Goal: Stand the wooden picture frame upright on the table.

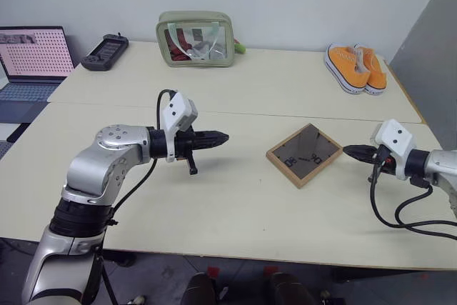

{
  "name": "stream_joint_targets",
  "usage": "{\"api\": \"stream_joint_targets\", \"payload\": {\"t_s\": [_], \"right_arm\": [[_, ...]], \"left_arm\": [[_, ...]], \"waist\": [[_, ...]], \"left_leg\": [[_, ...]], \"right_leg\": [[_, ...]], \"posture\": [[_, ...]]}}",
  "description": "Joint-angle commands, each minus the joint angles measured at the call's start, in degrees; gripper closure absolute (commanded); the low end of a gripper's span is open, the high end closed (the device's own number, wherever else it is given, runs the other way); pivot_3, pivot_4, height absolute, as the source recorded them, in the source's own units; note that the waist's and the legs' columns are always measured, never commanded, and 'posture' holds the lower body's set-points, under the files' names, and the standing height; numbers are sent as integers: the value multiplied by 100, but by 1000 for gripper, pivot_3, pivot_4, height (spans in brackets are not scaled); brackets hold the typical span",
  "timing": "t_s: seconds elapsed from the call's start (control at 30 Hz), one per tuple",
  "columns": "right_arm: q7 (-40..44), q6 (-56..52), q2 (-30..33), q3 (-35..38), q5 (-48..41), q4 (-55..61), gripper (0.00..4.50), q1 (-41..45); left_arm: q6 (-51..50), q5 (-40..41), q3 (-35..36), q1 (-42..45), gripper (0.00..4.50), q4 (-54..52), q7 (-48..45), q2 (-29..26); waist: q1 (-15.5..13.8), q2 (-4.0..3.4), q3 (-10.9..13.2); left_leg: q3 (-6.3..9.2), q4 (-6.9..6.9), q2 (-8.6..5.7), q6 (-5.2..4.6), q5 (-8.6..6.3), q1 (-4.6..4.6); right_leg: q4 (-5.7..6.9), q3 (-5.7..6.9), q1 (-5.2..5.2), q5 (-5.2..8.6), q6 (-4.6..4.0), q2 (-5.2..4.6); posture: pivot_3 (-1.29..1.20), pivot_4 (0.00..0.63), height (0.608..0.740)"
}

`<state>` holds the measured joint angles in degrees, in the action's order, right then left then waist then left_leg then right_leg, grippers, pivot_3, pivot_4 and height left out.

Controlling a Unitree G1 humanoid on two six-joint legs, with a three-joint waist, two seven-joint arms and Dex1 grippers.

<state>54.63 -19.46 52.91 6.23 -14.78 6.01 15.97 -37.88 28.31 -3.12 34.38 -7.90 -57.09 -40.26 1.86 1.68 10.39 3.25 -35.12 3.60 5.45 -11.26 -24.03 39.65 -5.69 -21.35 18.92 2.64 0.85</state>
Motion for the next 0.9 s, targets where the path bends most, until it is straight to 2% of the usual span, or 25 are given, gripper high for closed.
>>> {"api": "stream_joint_targets", "payload": {"t_s": [0.03, 0.7, 0.9], "right_arm": [[-103, -30, -15, 272, -101, 224, 4500, -46], [-319, -125, -183, 324, -134, 375, 4500, -81], [-511, -189, -291, 398, -147, 335, 4500, -14]], "left_arm": [[63, -36, 30, 134, 4477, -51, 21, 38], [127, -272, -82, 297, 4477, 74, 36, 146], [-303, -183, 17, 394, 4477, 58, 372, 305]], "waist": [[0, 0, 0], [1, 0, 0], [1, 0, 0]], "left_leg": [[1, 0, 0, 0, 0, 1], [1, -11, 0, 0, 1, 7], [1, -14, -1, 0, 1, 6]], "right_leg": [[1, 0, 0, 0, 0, 0], [25, -1, 0, 0, 0, 1], [27, -1, 1, 0, 0, 1]], "posture": [[0, 150, 740], [0, 150, 740], [0, 150, 740]]}}
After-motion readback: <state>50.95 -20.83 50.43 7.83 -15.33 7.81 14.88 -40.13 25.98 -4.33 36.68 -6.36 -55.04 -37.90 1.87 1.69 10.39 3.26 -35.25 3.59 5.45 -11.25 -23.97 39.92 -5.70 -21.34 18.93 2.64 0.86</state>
